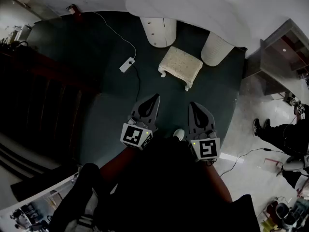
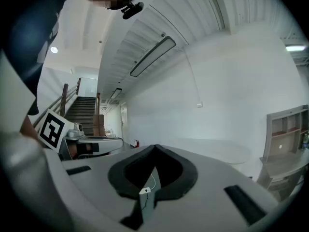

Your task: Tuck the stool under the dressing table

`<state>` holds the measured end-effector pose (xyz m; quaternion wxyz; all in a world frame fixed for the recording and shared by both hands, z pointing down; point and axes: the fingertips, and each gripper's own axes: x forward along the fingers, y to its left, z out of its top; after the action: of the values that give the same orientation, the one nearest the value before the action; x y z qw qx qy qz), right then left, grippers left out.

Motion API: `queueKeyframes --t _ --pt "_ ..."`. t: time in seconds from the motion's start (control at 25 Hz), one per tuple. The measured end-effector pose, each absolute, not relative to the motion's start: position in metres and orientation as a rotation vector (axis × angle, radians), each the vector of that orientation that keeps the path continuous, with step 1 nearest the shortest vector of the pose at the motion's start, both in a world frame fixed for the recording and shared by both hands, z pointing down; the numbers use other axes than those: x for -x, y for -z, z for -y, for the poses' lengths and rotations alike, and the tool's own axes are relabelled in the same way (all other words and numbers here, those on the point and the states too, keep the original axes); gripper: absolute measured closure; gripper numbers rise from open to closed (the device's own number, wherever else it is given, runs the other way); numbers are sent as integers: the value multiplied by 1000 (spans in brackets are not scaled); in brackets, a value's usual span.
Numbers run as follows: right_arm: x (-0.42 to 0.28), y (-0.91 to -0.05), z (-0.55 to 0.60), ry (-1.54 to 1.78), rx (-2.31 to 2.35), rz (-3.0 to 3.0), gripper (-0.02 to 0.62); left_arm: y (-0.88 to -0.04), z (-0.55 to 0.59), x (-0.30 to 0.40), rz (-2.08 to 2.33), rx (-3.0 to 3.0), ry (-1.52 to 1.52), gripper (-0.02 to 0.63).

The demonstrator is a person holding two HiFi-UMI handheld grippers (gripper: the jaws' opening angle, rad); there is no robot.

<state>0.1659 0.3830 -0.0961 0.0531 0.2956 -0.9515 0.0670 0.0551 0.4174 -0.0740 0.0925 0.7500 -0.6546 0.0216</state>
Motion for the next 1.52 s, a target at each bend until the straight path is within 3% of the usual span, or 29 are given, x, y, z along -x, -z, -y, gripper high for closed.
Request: queueKeyframes --t 0.52,0.92,1.52 --pt "-208 81 -372 -270 -890 2914 557 74 -434 -74 2076 -2184 -56 589" --pt "-202 72 -361 -264 -936 2934 557 48 -420 -60 1971 -2207 -65 590" --pt "-79 59 -269 -261 -1104 2741 557 28 -322 61 1727 -2360 34 589"
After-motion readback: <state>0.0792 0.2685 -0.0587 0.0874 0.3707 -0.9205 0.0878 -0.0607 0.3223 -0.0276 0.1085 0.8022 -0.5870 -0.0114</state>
